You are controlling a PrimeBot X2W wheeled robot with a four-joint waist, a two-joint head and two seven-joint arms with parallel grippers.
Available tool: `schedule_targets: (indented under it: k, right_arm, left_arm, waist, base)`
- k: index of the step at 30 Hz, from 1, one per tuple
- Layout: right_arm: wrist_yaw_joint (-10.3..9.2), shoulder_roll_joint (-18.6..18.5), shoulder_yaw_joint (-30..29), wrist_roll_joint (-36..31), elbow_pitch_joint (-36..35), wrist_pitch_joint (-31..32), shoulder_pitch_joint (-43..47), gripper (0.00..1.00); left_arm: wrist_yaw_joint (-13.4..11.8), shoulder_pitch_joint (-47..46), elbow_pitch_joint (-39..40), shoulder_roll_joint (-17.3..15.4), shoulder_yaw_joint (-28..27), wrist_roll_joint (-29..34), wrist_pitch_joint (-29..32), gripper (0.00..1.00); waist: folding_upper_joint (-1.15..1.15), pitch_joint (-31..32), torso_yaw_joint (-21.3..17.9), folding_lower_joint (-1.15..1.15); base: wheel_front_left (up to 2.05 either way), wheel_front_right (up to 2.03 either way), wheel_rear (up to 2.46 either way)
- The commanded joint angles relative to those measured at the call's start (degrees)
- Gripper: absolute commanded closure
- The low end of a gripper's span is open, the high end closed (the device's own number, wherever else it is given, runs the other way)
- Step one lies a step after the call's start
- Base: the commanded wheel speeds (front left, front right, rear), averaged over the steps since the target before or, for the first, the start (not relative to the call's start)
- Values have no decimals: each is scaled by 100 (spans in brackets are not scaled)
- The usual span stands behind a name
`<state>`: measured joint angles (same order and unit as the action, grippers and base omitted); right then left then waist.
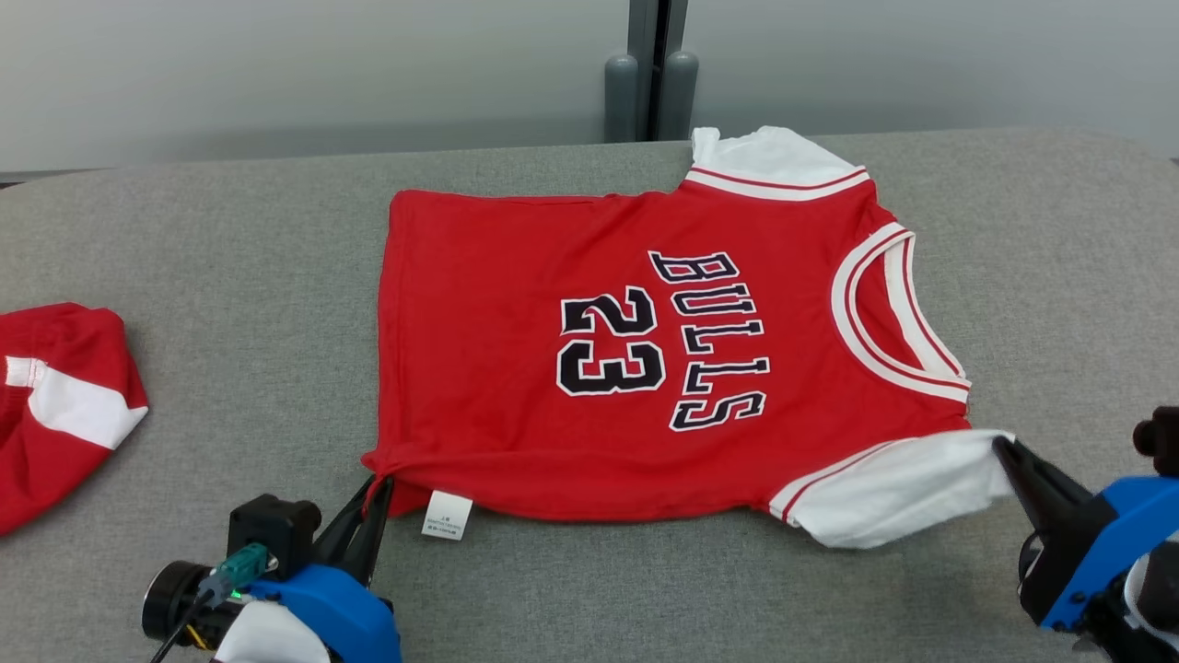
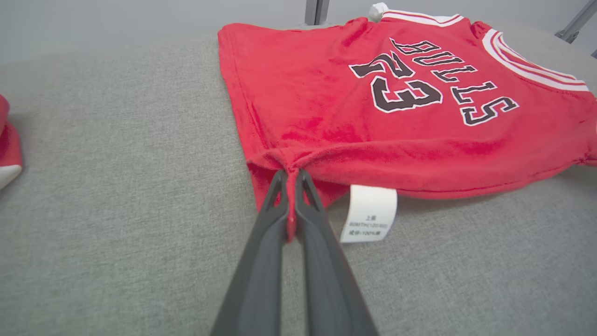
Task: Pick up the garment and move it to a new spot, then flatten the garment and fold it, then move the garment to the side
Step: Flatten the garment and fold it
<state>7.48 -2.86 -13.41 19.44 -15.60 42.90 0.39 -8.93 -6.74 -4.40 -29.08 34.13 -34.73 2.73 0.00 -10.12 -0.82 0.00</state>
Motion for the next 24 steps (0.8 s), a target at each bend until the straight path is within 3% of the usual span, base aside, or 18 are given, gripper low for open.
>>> schedule_targets:
  k: [1, 6, 16, 24]
  right_arm:
    - [3, -7, 9, 1, -57, -44, -170, 100]
    - [3, -7, 78, -20, -14, -144, -902, 100]
    - [3, -8, -5, -119, 768, -581, -2080, 100]
    - [3, -10, -177, -389, 1555, -868, -2650, 100]
  left_arm:
    - [41, -141, 16, -15, -4, -32, 57, 100]
    - [166, -576, -61, 90, -10, -111, 264, 100]
    - [327, -1379, -605, 328, -62, -223, 460, 100]
    - [197, -1931, -1226, 504, -157, -25, 108, 100]
  waist:
    - [0, -43, 13, 0]
    - [0, -233, 8, 0]
    - [0, -630, 40, 0]
    - [0, -877, 76, 0]
  base:
    - [0, 0, 0]
    - [0, 0, 0]
    - [0, 0, 0]
    - [0, 0, 0]
